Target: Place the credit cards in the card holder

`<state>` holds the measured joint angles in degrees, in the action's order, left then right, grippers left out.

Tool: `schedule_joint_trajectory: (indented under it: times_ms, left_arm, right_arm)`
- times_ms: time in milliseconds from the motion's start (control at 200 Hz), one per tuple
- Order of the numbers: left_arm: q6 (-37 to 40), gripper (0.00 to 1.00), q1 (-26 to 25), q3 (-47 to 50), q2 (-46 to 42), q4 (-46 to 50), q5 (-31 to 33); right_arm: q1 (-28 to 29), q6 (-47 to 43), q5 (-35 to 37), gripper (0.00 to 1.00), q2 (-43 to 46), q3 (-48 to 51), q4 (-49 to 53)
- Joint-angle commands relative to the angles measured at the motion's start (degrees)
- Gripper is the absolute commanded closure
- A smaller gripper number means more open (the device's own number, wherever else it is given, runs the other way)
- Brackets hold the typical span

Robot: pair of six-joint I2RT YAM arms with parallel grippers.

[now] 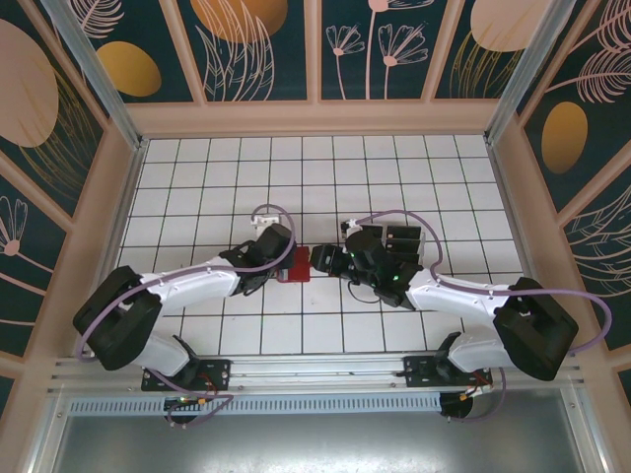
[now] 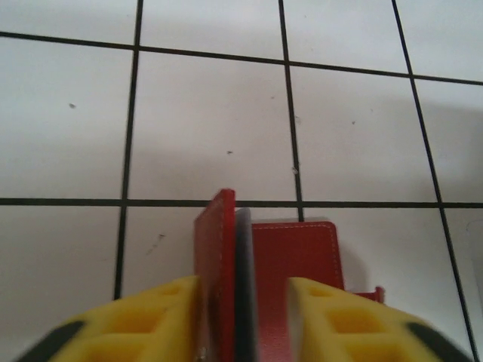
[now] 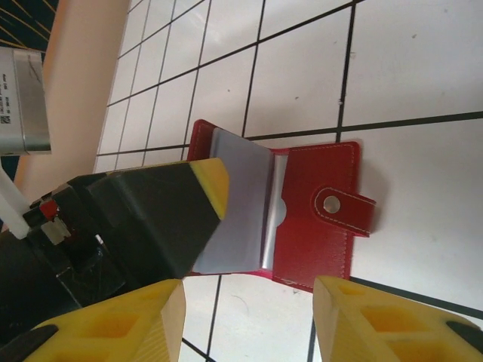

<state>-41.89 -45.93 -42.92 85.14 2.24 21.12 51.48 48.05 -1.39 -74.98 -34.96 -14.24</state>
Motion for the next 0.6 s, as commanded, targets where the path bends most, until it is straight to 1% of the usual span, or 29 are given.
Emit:
schedule_joint_trajectory:
  times_ms: [0, 75, 190, 330, 430, 550, 596]
  left_arm:
    - [-0.6, 0.53, -0.7, -1.7, 1.0, 0.7, 1.9]
    - [-1.0, 0.47, -0.7, -1.3, 0.8, -1.1, 0.0]
    - [-1.6, 0.41, -0.7, -0.9, 0.5, -3.2, -2.2]
    - [-3.1, 0.35, -0.6, 0.0, -0.8, -4.4, -2.1]
    - [-3.4, 0.34, 0.2, 1.2, -2.2, -3.9, -1.2]
    - [-4.3, 0.34, 2.9, 4.3, -4.6, -3.6, -1.8]
    - [-4.5, 0.34, 4.0, 5.6, -5.6, -3.6, -2.2]
  right_arm:
    - [-0.1, -1.1, 3.3, 0.52, 2.0, 0.9, 2.5]
    - [-0.1, -0.6, 4.0, 0.52, 4.1, 1.9, 3.5]
    - [-0.1, 0.3, 4.8, 0.51, 7.2, 3.6, 5.2]
    - [0.0, 0.8, 4.9, 0.51, 9.5, 4.2, 6.7]
    - [0.2, 0.3, 3.6, 0.52, 8.5, 3.2, 6.2]
    - [0.6, -0.5, 2.5, 0.51, 4.6, 1.1, 4.8]
    - [0.9, -0.6, 0.3, 0.52, 2.7, 0.2, 3.9]
